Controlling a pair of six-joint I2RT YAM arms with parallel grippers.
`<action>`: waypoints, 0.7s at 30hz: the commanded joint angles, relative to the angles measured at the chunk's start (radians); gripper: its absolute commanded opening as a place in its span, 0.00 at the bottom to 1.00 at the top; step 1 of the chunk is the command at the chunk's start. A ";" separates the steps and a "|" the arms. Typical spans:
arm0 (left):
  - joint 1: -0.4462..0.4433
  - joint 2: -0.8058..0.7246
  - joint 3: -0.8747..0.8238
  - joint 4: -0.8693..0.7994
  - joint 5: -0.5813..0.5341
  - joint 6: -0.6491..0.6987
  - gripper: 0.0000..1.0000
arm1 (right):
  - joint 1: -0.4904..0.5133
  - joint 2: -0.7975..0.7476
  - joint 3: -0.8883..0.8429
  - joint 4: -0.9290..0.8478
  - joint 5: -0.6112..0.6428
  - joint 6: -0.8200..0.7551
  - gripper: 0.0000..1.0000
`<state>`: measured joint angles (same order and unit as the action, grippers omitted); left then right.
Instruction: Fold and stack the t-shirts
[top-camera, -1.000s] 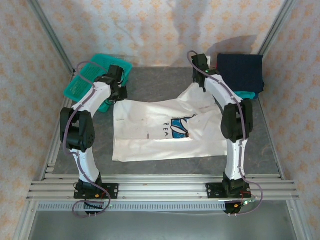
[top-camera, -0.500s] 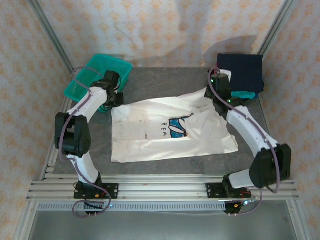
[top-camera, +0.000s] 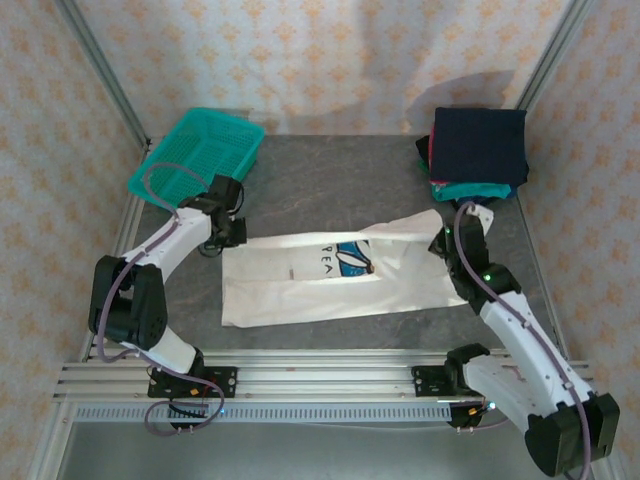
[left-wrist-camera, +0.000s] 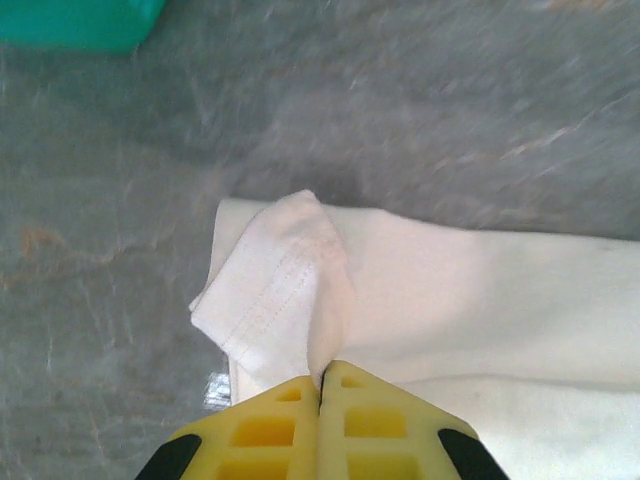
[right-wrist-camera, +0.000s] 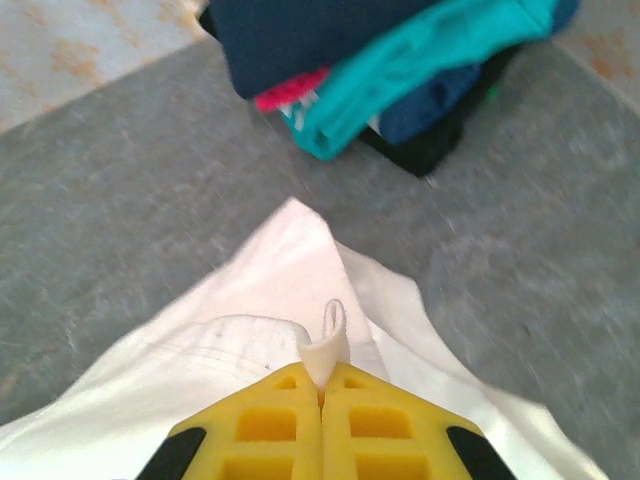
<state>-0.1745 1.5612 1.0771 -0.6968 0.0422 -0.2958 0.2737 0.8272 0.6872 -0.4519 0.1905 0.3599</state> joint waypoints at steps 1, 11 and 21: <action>-0.025 -0.026 -0.056 0.022 -0.099 -0.044 0.00 | -0.008 -0.063 -0.068 -0.117 0.045 0.098 0.00; -0.111 -0.004 -0.168 0.085 -0.167 -0.113 0.07 | -0.015 -0.054 -0.204 -0.171 0.089 0.246 0.07; -0.213 -0.186 -0.205 0.006 -0.159 -0.274 0.69 | -0.079 -0.047 -0.169 -0.169 0.064 0.248 0.65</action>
<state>-0.3698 1.4876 0.8772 -0.6411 -0.0654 -0.4934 0.2005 0.7856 0.4759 -0.6033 0.2428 0.6186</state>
